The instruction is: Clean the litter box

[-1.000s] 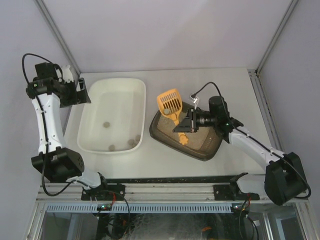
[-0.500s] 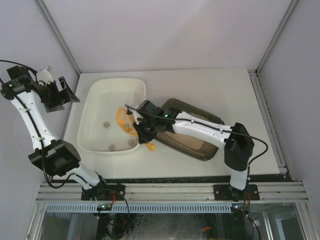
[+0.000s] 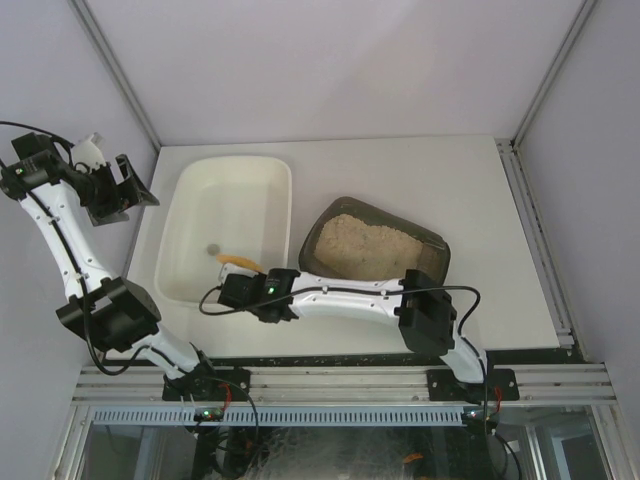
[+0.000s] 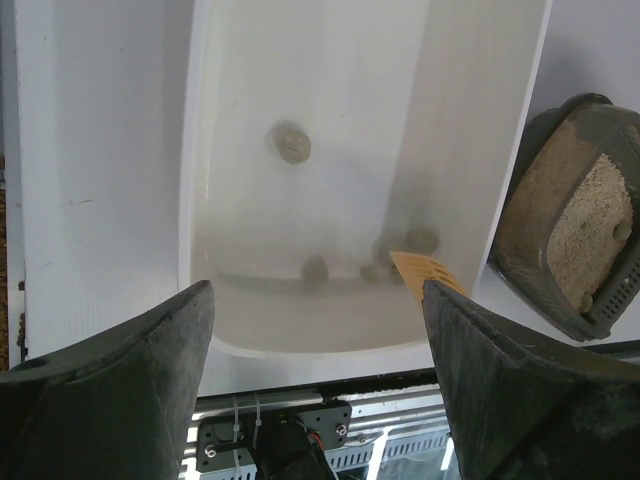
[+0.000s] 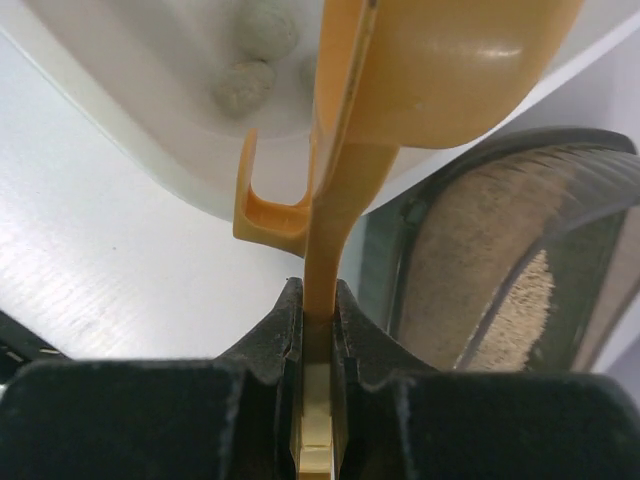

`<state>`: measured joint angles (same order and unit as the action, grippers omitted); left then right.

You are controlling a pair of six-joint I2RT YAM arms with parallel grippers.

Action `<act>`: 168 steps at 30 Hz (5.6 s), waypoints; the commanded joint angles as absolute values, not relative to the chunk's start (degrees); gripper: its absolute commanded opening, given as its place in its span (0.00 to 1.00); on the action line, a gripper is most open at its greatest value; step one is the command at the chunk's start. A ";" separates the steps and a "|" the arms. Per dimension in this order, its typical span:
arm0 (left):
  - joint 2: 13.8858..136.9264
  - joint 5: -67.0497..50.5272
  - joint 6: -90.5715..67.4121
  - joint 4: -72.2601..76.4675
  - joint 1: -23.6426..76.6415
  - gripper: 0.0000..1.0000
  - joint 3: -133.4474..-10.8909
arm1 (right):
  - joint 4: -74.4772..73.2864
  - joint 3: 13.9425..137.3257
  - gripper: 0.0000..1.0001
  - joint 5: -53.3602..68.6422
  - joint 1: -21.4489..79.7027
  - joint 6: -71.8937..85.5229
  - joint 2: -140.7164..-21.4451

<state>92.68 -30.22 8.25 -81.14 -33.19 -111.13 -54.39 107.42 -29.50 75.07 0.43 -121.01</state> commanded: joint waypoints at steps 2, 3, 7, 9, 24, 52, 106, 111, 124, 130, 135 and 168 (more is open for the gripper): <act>91.57 -31.14 10.83 -81.40 -33.50 0.89 -113.76 | -54.36 110.21 0.00 -42.00 75.87 -3.53 -120.36; 91.57 -30.81 10.89 -81.32 -33.44 0.89 -113.91 | -54.04 110.21 0.00 -41.97 75.85 -3.49 -120.04; 92.34 -29.01 9.51 -80.27 -32.71 0.89 -115.52 | -52.76 109.90 0.00 -38.39 74.43 -0.02 -116.54; 93.14 -27.94 10.02 -80.00 -29.80 0.98 -117.63 | -52.40 108.05 0.00 -32.50 72.42 4.14 -112.44; 117.23 -19.76 29.24 -71.53 13.74 1.00 -142.60 | -32.38 54.47 0.00 -11.62 59.03 40.52 -53.15; 140.42 -37.38 37.42 -45.22 41.84 1.00 -139.68 | -46.62 39.79 0.00 -20.25 58.40 65.44 -7.88; 105.65 -1.93 -51.31 -38.31 35.64 0.00 -89.03 | -39.53 41.73 0.00 -5.73 52.08 49.45 -24.31; 101.26 -7.04 -62.30 -32.82 36.72 0.00 -78.40 | -33.68 42.55 0.00 13.63 39.66 49.36 -34.22; 98.59 -3.20 -77.73 -28.36 39.36 0.00 -69.86 | -39.32 56.47 0.00 28.59 25.96 37.36 -60.24; 96.99 -1.35 -78.77 -26.16 40.47 0.00 -70.20 | -45.39 61.44 0.00 30.18 22.28 32.95 -67.52; 95.07 -3.59 -72.18 -26.08 38.12 0.32 -75.04 | -48.88 61.79 0.00 30.52 22.87 34.13 -71.42; 122.11 -46.73 -22.76 -16.32 17.18 1.00 -107.65 | -12.44 48.87 0.00 18.14 34.92 66.50 -85.89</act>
<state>124.97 -47.46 -25.36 -18.48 17.04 -108.79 -16.45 49.21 17.41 35.88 68.07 -84.53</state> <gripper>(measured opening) 0.996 0.068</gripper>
